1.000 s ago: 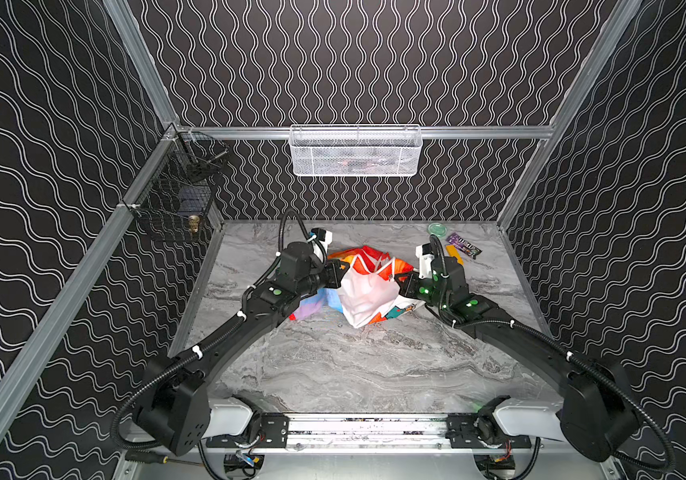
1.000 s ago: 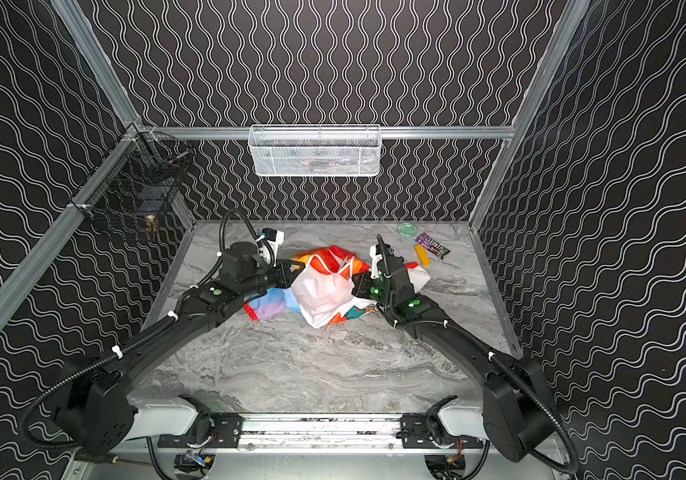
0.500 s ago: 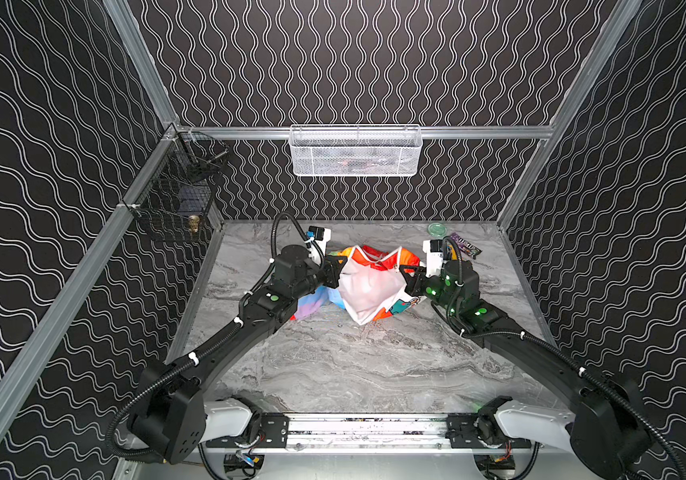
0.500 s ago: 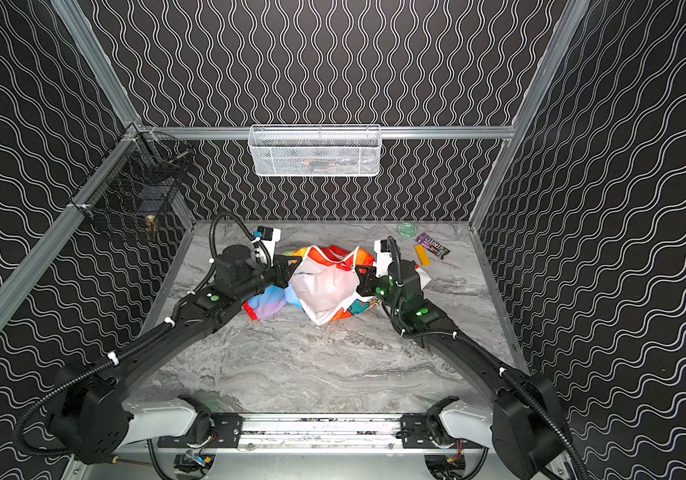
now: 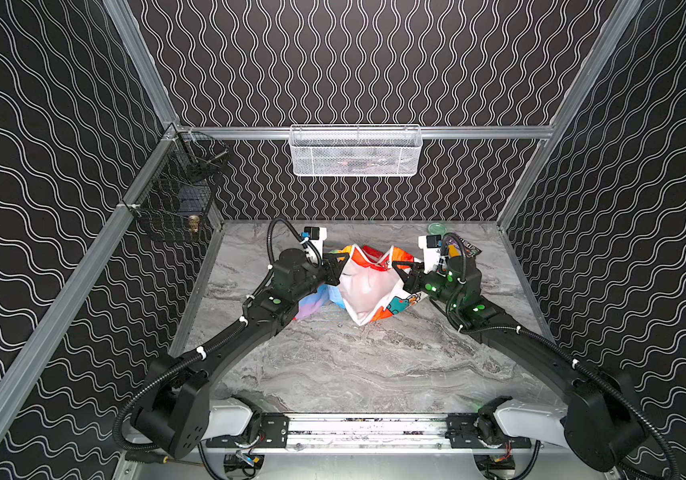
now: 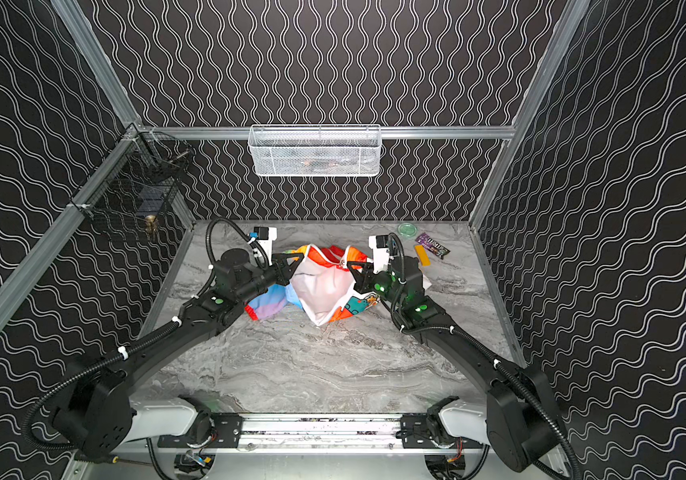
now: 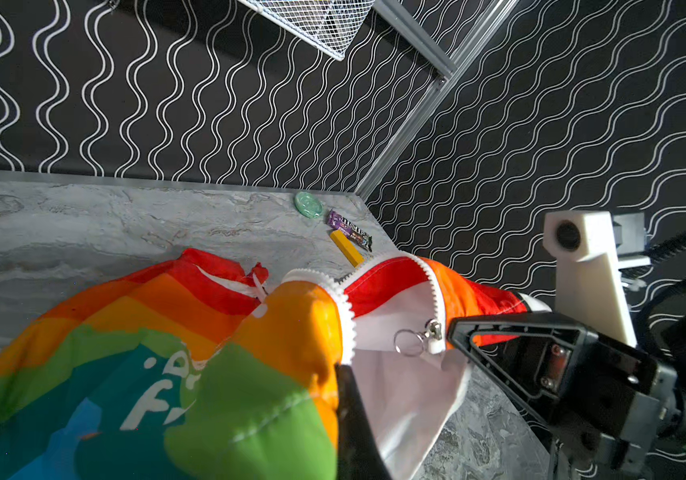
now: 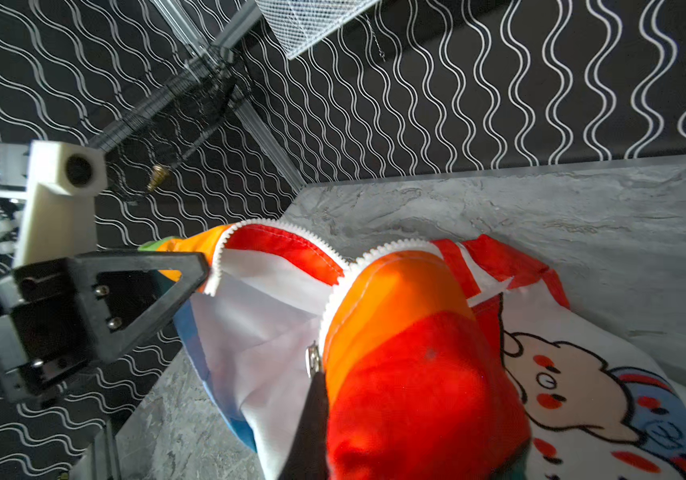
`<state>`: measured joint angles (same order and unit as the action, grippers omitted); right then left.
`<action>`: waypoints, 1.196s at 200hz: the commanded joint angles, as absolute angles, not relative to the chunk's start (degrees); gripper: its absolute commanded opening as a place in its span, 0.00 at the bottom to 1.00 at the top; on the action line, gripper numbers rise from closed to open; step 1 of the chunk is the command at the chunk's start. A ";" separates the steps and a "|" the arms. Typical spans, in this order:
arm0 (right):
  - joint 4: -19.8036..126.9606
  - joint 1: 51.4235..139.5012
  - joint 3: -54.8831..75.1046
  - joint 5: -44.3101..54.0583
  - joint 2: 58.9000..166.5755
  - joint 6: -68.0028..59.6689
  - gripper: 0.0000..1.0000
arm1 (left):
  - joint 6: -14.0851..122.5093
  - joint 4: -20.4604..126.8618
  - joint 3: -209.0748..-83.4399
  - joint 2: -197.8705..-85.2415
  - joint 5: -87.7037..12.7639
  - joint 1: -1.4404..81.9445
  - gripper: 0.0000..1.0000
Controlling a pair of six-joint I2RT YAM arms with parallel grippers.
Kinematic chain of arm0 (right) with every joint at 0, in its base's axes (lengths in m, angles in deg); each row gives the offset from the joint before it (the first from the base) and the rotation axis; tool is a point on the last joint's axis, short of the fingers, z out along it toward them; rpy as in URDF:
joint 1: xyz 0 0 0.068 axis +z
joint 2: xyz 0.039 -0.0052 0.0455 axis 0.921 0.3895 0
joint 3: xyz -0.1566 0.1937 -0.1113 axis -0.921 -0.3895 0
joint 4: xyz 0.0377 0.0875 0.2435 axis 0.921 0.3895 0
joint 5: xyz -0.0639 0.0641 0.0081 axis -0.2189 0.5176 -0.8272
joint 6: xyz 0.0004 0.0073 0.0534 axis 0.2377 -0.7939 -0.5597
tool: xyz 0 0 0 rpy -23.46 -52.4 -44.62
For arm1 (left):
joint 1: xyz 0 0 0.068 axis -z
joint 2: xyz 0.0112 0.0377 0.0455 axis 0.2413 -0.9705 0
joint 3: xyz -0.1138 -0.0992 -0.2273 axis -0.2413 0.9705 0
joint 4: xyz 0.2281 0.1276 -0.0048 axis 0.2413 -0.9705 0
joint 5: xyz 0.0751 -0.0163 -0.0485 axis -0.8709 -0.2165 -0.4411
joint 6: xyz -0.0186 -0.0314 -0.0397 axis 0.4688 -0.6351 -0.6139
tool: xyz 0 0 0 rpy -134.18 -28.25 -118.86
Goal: Zip up the jacket
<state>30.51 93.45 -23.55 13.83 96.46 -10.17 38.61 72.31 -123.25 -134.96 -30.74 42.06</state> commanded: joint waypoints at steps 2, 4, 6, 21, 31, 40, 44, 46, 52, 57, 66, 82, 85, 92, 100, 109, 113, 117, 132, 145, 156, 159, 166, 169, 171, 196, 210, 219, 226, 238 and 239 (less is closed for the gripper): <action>15.78 93.14 -26.34 17.91 95.52 -14.41 0.00 | 35.62 80.16 -122.21 -135.16 -28.68 41.92 0.00; 15.63 93.15 -26.31 17.91 95.51 -14.48 0.00 | 35.45 80.40 -122.06 -135.24 -28.59 41.94 0.00; 15.55 93.15 -26.29 17.97 95.54 -14.48 0.00 | 35.35 80.83 -121.89 -135.23 -28.57 41.94 0.00; 15.37 93.14 -25.54 19.35 95.84 -14.49 0.00 | 34.27 84.34 -120.54 -135.26 -28.45 41.99 0.00; 14.05 93.03 -25.82 20.66 95.91 -14.81 0.00 | 33.45 86.87 -119.63 -135.35 -28.69 41.98 0.00; 10.82 93.01 -26.86 21.80 95.81 -15.68 0.00 | 32.57 88.93 -119.04 -135.60 -28.82 41.99 0.00; 9.10 93.01 -27.49 22.04 95.72 -16.24 0.00 | 32.23 90.14 -118.80 -135.82 -28.75 41.97 0.00; 8.23 92.96 -27.79 22.19 95.70 -16.56 0.00 | 32.12 90.78 -118.75 -135.93 -28.69 41.95 0.00; 5.79 92.96 -28.63 22.58 95.65 -17.41 0.00 | 31.54 92.31 -118.54 -136.33 -28.65 41.99 0.00; 3.89 92.92 -29.26 22.89 95.60 -18.03 0.00 | 30.95 93.62 -118.42 -136.69 -28.71 41.99 0.00; 1.04 92.85 -30.05 23.69 95.75 -18.81 0.00 | 29.80 96.30 -118.33 -137.51 -28.78 41.98 0.00; -3.46 92.80 -30.75 25.32 96.44 -20.32 0.00 | 27.78 101.08 -118.66 -139.28 -28.51 41.97 0.00; -4.01 92.83 -30.82 25.47 96.54 -20.71 0.00 | 27.37 101.89 -118.71 -139.60 -28.55 42.00 0.00; -5.35 92.83 -30.89 25.94 96.89 -21.30 0.00 | 26.72 103.75 -118.94 -140.53 -28.65 42.00 0.00; -7.22 92.71 -31.10 26.50 97.33 -22.02 0.00 | 26.03 105.49 -119.19 -141.51 -28.69 41.98 0.00; -9.07 92.66 -31.20 27.12 97.89 -22.79 0.00 | 25.19 107.45 -119.42 -142.76 -28.56 42.00 0.00; -10.11 92.71 -31.20 27.54 98.09 -23.08 0.00 | 24.83 108.35 -119.55 -143.28 -28.48 41.94 0.00; -11.48 92.61 -31.40 27.96 98.42 -23.32 0.00 | 24.51 109.09 -119.68 -143.76 -28.39 41.96 0.00; -15.79 92.65 -31.76 28.88 99.68 -24.58 0.00 | 23.52 111.23 -120.21 -145.28 -28.22 42.01 0.00; -17.00 92.59 -30.94 29.61 100.95 -25.39 0.00 | 22.88 112.61 -120.70 -146.14 -28.04 42.17 0.00; -16.89 92.60 -30.27 29.71 102.01 -25.49 0.00 | 22.90 113.05 -121.14 -146.39 -27.94 42.52 0.00; -17.24 92.63 -30.17 29.69 102.28 -25.56 0.00 | 22.98 112.99 -121.18 -146.40 -27.94 42.73 0.00; -18.04 92.63 -30.06 29.63 102.98 -25.91 0.00 | 23.36 112.85 -121.52 -146.23 -27.99 43.22 0.00; -18.38 92.59 -30.05 29.63 103.20 -26.15 0.00 | 23.63 112.68 -121.55 -146.21 -28.09 43.38 0.00; -18.68 92.62 -29.94 29.52 103.41 -26.29 0.00 | 23.78 112.63 -121.54 -146.17 -28.18 43.49 0.00; -21.08 92.61 -29.04 29.21 105.85 -27.57 0.00 | 24.50 113.34 -121.56 -146.16 -29.26 45.43 0.00; -22.17 92.65 -28.74 28.81 106.89 -28.33 0.00 | 24.34 114.62 -121.37 -146.36 -30.15 46.38 0.00; -22.76 92.60 -28.74 28.19 107.43 -28.61 0.00 | 24.30 115.35 -121.28 -146.51 -30.80 47.05 0.00; -23.38 92.63 -28.79 27.74 107.70 -28.79 0.00 | 24.40 115.70 -121.39 -146.69 -31.22 47.49 0.00; -24.24 92.61 -29.03 27.28 108.13 -29.24 0.00 | 24.47 116.16 -121.54 -146.86 -31.91 48.02 0.00; -24.28 92.63 -29.06 27.22 108.10 -29.25 0.00 | 24.44 116.19 -121.54 -146.90 -31.99 48.09 0.00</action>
<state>-17.49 92.53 -29.34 28.43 107.52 -27.61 24.30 110.96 -121.17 -146.57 -30.04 47.15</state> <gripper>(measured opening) 0.050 0.054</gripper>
